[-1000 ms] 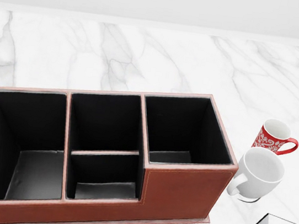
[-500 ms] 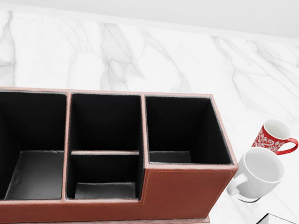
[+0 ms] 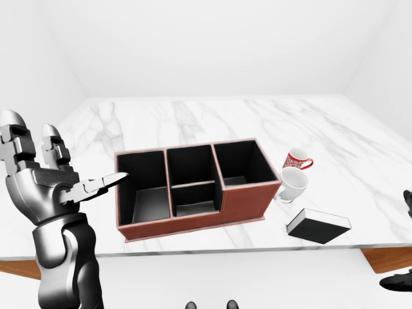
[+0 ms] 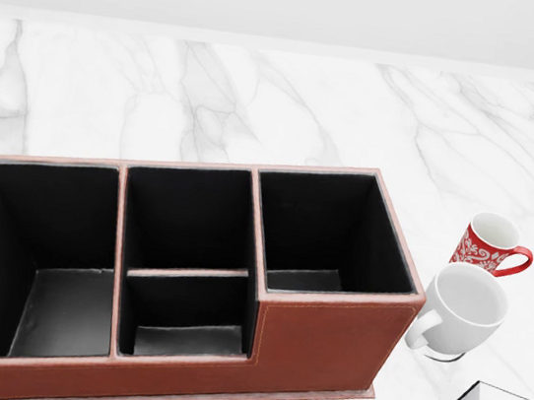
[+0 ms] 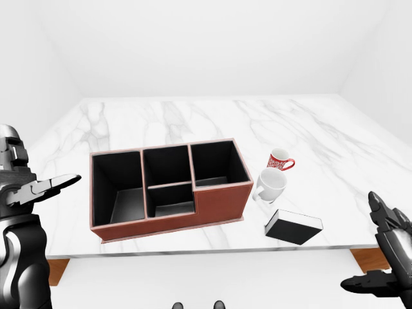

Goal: Pick up the book and place it in the right compartment of the caddy.

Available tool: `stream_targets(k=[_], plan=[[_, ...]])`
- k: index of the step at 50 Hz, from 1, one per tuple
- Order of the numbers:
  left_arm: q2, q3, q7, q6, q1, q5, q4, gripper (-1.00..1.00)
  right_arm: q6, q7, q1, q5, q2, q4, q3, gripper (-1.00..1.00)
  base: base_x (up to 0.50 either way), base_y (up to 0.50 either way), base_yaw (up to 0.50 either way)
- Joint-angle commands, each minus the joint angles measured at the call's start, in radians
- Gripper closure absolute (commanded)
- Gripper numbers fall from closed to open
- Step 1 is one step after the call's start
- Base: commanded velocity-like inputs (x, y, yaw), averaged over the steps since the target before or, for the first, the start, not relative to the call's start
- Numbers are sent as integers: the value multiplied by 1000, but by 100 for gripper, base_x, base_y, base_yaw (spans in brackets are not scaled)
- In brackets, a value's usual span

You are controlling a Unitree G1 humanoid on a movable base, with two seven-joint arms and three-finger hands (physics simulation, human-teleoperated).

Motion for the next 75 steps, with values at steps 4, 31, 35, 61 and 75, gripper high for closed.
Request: stream_targets(k=[4,31,35,61,75], plan=[[-1,-3,1,0,-1,3,1,-100,55,0,-51,-58,-58,80,90,-100,0,0,0],[3,3,1,0,-3,-4,-3,-100,161,0,-135,-113,-139,193,269,-100,0,0,0],[3,4,1,0,-3,-5,-2,-100,161,0,-150,-126,-147,220,304,-100,0,0,0],[4,5,4,0,-5,-7,0,-100,161,0,-219,-187,-142,164,454,-100,0,0,0],[5,7,3,0,-3,-9,1,-100,161,0,-183,-167,-121,242,464,-100,0,0,0]])
